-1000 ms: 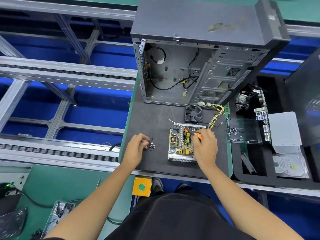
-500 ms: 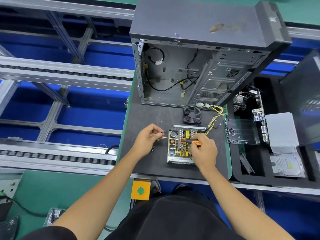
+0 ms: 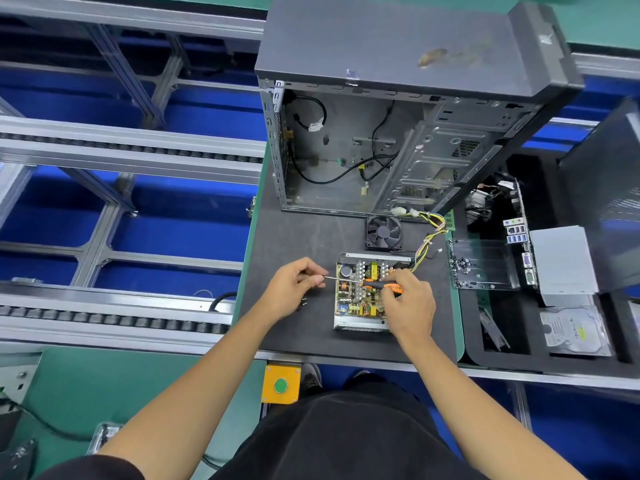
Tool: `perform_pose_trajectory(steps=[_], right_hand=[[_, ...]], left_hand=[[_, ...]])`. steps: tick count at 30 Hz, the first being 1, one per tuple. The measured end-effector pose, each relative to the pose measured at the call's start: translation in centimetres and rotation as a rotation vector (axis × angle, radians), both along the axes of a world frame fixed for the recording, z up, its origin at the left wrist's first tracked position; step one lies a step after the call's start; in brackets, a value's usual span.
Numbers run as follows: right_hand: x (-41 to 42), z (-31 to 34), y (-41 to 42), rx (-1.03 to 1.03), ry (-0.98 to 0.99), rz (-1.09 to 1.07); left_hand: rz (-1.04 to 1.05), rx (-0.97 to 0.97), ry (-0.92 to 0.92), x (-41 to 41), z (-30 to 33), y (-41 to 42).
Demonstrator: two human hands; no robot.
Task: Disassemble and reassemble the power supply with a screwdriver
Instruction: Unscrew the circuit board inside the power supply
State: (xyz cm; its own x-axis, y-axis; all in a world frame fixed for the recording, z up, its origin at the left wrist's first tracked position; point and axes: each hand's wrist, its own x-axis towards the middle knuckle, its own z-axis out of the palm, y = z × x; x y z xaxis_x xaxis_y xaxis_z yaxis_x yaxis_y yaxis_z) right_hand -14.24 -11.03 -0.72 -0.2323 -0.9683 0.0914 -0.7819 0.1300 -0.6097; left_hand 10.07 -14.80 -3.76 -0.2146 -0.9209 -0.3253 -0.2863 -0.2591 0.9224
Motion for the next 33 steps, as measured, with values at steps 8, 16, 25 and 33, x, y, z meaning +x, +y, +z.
perform_pose_trajectory(steps=[8, 16, 25, 33], right_hand=[[0.0, 0.1, 0.0, 0.033, 0.014, 0.056], [-0.1, -0.1, 0.2, -0.007, 0.076, 0.161], [-1.3, 2.0, -0.6, 0.135, 0.025, 0.416], [-0.3, 4.8, -2.2, 0.02, 0.255, 0.553]], left_hand=[[-0.118, -0.016, -0.126, 0.3, 0.0, 0.0], [-0.164, -0.131, -0.224, 0.2, 0.2, 0.3], [-0.19, -0.134, -0.286, 0.6, -0.7, 1.7], [-0.181, -0.193, -0.252, -1.1, -0.9, 2.1]])
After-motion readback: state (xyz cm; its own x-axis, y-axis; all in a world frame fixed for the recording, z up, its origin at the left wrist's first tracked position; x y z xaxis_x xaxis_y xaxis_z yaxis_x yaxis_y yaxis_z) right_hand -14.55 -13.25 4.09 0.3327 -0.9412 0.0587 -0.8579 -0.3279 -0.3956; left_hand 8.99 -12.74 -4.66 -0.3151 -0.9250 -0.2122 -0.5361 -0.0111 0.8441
